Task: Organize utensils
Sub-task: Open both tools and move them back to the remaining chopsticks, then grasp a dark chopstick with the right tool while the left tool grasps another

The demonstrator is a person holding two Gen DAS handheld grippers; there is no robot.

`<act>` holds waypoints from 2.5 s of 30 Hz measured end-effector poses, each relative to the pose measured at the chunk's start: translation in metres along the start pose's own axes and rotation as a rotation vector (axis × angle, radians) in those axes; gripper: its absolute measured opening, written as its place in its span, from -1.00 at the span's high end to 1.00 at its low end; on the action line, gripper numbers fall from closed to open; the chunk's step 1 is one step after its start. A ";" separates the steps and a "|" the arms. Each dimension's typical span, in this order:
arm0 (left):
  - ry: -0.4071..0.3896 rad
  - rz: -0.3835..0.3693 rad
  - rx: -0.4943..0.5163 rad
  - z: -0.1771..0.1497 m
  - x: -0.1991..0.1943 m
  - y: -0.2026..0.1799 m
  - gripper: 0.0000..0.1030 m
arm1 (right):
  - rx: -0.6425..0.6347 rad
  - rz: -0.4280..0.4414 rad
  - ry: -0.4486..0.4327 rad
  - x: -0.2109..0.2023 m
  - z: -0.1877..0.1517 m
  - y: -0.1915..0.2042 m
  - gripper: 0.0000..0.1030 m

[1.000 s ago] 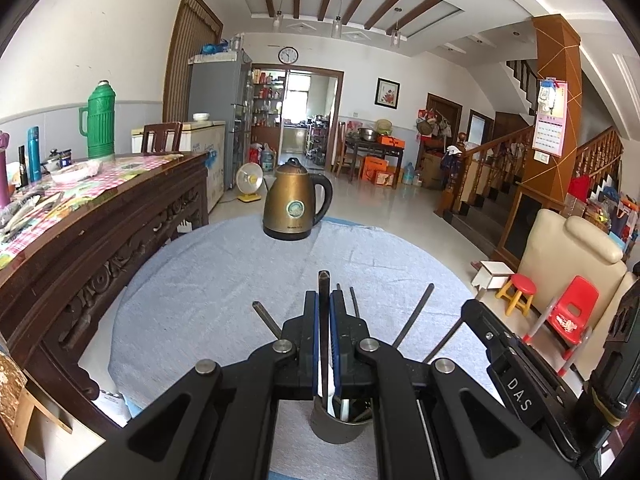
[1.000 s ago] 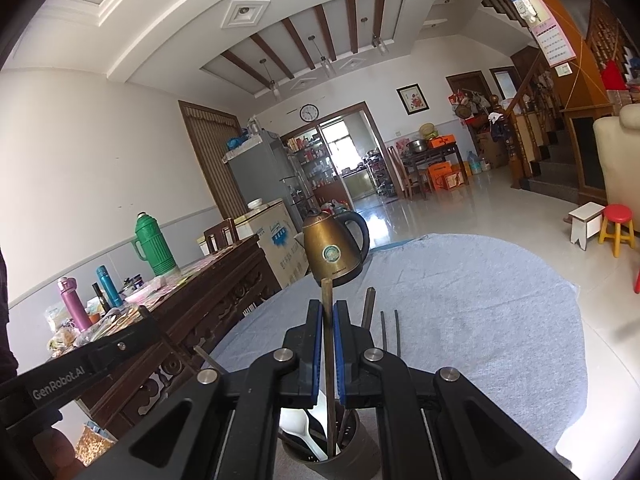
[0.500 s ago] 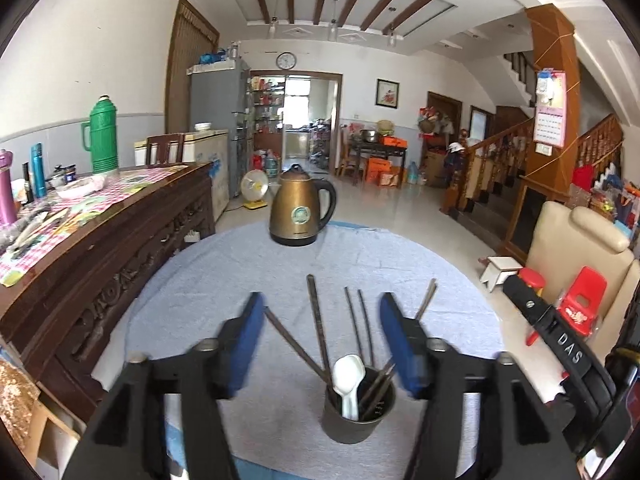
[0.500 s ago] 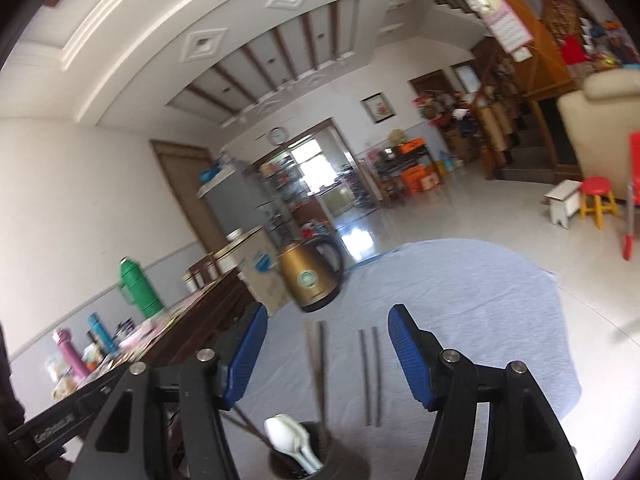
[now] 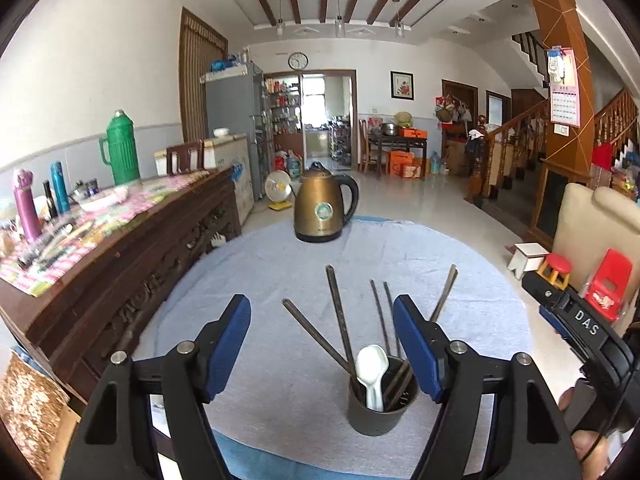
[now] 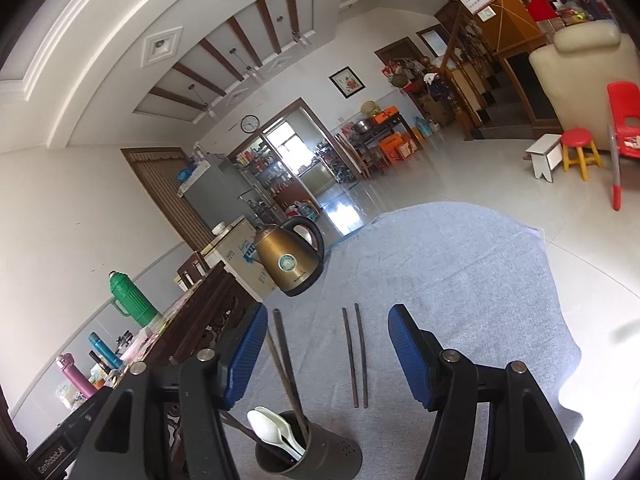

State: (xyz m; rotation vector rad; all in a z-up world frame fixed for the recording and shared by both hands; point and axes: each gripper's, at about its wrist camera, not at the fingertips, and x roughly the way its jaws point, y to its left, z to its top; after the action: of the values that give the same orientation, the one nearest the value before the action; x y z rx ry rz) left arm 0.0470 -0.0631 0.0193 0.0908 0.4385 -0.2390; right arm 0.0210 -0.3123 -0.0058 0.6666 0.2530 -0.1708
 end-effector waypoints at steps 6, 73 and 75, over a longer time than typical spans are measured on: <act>-0.043 0.063 0.019 0.004 -0.008 0.005 -0.47 | 0.000 0.013 0.004 -0.002 -0.001 0.004 -0.30; 0.464 0.077 -0.214 -0.042 0.240 0.172 -0.49 | -0.141 -0.150 0.572 0.273 -0.003 -0.033 0.00; 0.504 0.043 -0.193 -0.041 0.261 0.160 -0.49 | -0.185 -0.157 0.629 0.304 -0.009 -0.026 0.06</act>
State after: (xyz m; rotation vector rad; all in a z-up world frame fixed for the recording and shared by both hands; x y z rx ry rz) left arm 0.2995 0.0425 -0.1243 -0.0310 0.9577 -0.1283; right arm 0.3039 -0.3497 -0.1147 0.5005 0.9158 -0.0817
